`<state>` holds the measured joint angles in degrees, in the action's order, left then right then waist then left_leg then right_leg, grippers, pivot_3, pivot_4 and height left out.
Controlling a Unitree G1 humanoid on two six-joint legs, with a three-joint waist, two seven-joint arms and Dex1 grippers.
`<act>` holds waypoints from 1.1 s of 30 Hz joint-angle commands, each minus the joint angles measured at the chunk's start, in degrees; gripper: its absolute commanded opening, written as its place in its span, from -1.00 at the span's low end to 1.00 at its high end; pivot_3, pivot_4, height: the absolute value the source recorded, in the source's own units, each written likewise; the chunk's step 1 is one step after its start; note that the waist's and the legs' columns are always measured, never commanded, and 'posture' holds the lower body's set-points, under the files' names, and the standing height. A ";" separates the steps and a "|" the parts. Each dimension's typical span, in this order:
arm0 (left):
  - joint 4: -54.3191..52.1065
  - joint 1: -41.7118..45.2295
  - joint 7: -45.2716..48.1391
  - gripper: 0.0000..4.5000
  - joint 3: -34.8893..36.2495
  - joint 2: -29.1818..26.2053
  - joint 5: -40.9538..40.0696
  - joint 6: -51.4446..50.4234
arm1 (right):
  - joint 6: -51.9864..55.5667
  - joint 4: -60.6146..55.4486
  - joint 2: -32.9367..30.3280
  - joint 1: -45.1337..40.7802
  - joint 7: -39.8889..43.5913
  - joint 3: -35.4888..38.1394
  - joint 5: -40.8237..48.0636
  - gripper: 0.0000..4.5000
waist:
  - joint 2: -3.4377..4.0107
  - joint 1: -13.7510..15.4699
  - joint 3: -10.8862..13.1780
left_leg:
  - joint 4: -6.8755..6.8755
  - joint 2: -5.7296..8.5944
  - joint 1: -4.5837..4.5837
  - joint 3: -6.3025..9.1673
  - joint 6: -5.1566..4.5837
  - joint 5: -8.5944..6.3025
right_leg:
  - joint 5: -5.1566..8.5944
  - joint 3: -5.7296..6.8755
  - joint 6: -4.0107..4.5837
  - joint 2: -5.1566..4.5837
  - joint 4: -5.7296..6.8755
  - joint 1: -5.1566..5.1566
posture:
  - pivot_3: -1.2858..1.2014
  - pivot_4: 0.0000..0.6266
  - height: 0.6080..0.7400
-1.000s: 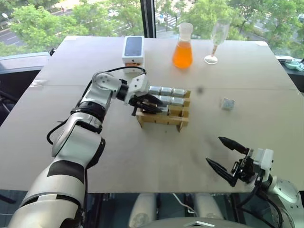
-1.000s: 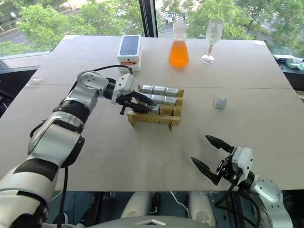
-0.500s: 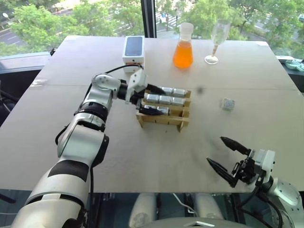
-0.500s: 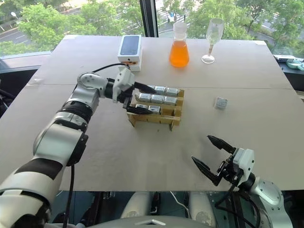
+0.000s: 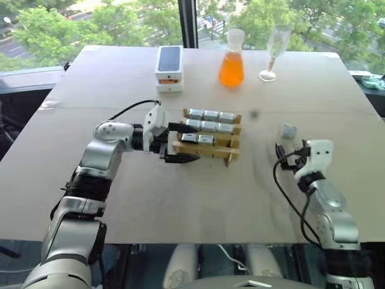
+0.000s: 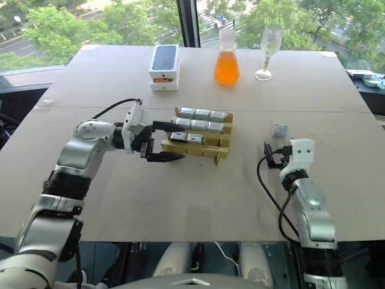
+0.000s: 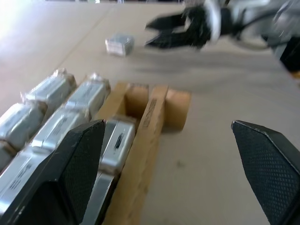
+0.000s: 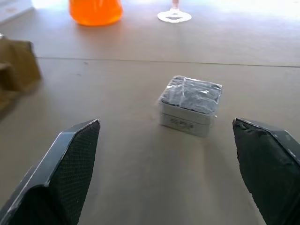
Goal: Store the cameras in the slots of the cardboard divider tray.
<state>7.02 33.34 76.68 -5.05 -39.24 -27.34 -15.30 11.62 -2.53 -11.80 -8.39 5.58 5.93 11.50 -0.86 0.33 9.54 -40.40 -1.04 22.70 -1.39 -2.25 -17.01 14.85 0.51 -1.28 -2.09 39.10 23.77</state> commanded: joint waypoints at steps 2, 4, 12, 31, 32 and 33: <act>-12.16 -3.16 -6.10 0.98 4.46 -2.85 -3.07 -8.21 | -1.23 7.79 2.76 -6.73 -5.18 3.17 -0.85 1.00 | 0.04 -0.06 -0.01 | 0.01 0.01 -0.02 0.02 0.01 0.00 | 0.00 0.00 0.00 0.04 0.01 0.00 | 0.03 -0.52 1.00; -14.41 -4.32 -7.37 0.98 5.76 -3.48 -4.25 -10.63 | -1.79 9.99 4.67 -9.11 -6.70 4.84 0.50 1.00 | 0.05 -0.30 -0.02 | 0.04 -0.02 -0.04 0.04 0.01 0.01 | 0.01 0.02 0.01 0.08 0.02 0.01 | 0.03 -0.52 1.00; -18.67 -6.32 -12.36 0.98 7.37 -2.68 -4.82 -12.98 | -4.47 17.93 5.15 -13.64 -6.35 4.18 -2.08 1.00 | 0.05 -1.11 -0.03 | 0.06 -0.02 -0.09 0.01 0.01 0.01 | -0.01 -0.01 0.01 0.07 0.03 -0.02 | 0.03 -0.52 1.00; 5.23 12.05 -7.36 1.00 -3.28 5.54 4.36 -9.67 | -28.45 7.60 -17.96 -3.97 17.52 -11.21 -18.72 -0.15 | 0.15 -0.70 0.03 | 0.06 0.13 -0.04 -0.06 -0.04 -0.01 | -0.08 0.01 -0.10 0.09 -0.15 -0.02 | 0.03 -0.52 1.00; 8.23 14.79 -5.97 1.00 -3.50 6.85 3.98 -10.42 | -30.18 6.79 -20.13 -4.14 18.25 -12.02 -20.49 -0.15 | 0.13 -0.89 0.02 | 0.06 0.15 -0.04 -0.08 -0.05 -0.01 | -0.09 0.03 -0.12 0.10 -0.17 -0.01 | 0.03 -0.52 1.00; 11.04 17.07 -4.36 1.00 -3.92 7.78 3.98 -10.76 | -32.48 6.56 -22.44 -4.98 18.56 -13.16 -23.43 -0.15 | 0.12 -1.12 0.02 | 0.06 0.17 -0.03 -0.06 -0.05 -0.01 | -0.09 0.05 -0.12 0.11 -0.19 -0.01 | 0.03 -0.52 1.00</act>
<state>16.01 47.84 70.04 -9.06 -32.08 -23.10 -26.14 -16.41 7.19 -32.51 -12.03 22.53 -6.15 -8.51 -0.74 -0.79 9.55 -40.35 -0.89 22.67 -1.48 -2.30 -17.02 14.76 0.55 -1.39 -1.95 38.92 23.76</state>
